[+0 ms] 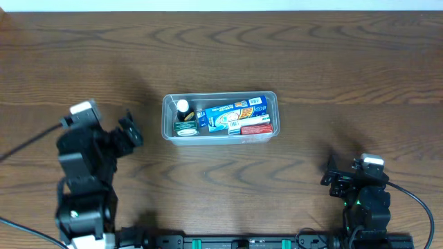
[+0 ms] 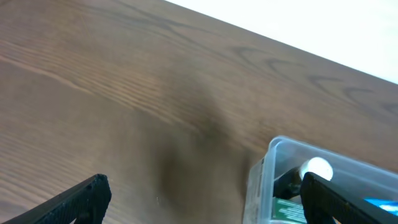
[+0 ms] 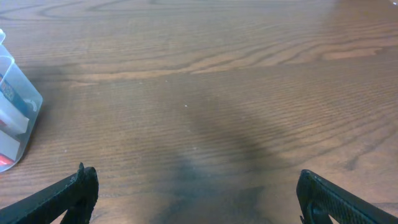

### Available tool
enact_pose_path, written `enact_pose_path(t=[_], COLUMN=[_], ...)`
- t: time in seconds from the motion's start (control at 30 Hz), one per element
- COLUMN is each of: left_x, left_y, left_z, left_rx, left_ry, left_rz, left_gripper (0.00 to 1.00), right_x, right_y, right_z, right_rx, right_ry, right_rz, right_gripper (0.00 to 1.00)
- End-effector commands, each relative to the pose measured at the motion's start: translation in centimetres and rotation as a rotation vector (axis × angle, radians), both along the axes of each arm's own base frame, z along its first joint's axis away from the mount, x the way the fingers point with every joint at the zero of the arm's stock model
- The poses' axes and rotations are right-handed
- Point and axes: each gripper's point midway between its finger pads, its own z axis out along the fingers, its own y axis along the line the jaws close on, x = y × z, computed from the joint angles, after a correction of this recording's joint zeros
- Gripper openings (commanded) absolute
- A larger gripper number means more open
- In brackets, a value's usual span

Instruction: Pack container

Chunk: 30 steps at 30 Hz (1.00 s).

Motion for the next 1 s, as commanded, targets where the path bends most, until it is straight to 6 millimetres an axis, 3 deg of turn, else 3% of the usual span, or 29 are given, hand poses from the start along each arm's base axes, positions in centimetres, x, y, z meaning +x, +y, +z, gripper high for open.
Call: enact_pose_path(t=[0.0, 0.53, 0.97], left_x=[-0.9, -4.1, -4.5], left_y=[-0.2, -2.3, -3.1], left_z=[-1.2, -8.1, -11.0], left_rx=[0.014, -0.031, -0.035], left_ry=[-0.037, -0.102, -0.142], left_rz=[-0.008, -0.082, -0.108], left_gripper=[0.98, 0.98, 0.98], right_x=[0.0, 0.0, 0.0], right_y=[-0.1, -0.1, -0.1], right_z=[0.1, 0.1, 0.1], right_rx=[-0.009, -0.009, -0.009], right_ry=[-0.005, -0.005, -0.006], right_rz=[-0.002, -0.001, -0.002], right_gripper=[0.99, 0.99, 0.99])
